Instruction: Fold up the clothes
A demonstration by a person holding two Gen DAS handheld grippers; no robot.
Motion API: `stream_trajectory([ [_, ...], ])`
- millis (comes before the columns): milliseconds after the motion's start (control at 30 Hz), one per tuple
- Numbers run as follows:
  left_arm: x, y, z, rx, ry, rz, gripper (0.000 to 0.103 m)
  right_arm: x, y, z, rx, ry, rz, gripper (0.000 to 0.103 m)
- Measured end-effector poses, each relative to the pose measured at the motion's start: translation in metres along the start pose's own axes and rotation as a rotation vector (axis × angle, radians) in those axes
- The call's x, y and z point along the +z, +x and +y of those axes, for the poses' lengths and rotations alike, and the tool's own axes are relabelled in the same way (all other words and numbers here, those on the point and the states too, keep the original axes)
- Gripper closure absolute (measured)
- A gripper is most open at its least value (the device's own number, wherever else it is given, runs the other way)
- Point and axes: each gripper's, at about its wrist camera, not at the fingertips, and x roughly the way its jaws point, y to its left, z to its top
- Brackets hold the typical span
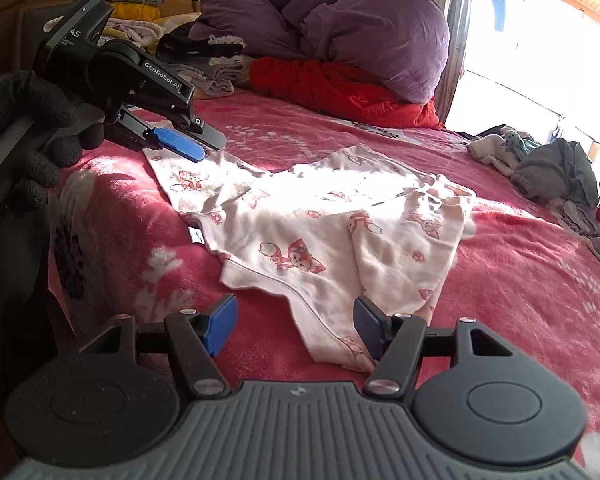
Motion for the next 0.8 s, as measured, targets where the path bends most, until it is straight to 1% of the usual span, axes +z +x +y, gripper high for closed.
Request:
stream_trajectory([
  [67,0.005,0.014,-0.016,-0.026,0.037,0.029,0.076,0.002,0.006,0.000,-0.008,0.012,0.001,0.038],
  [167,0.024,0.046,-0.053,-0.045,0.172,0.044,0.076,0.004,0.018,-0.006,0.007,0.040,0.007,0.038],
  [267,0.055,0.094,-0.085,-0.053,0.265,0.070,0.076,0.003,0.029,-0.010,0.026,0.048,0.011,0.038],
  [400,0.094,0.165,-0.119,-0.088,0.348,0.124,0.076,-0.003,0.035,-0.011,0.075,0.063,0.032,0.038],
  [500,0.113,0.221,-0.133,-0.065,0.375,0.169,0.076,-0.007,0.037,-0.013,0.092,0.075,0.034,0.037],
  [600,0.125,0.268,-0.133,-0.049,0.362,0.217,0.076,-0.008,0.037,-0.021,0.118,0.118,0.024,0.036],
  [733,0.131,0.297,-0.123,-0.030,0.337,0.247,0.076,-0.010,0.043,-0.024,0.146,0.136,0.040,0.035],
  [767,0.132,0.303,-0.121,-0.030,0.328,0.252,0.076,-0.010,0.044,-0.024,0.153,0.141,0.041,0.034],
  [800,0.134,0.304,-0.121,-0.045,0.312,0.251,0.076,-0.010,0.046,-0.025,0.158,0.147,0.043,0.034],
])
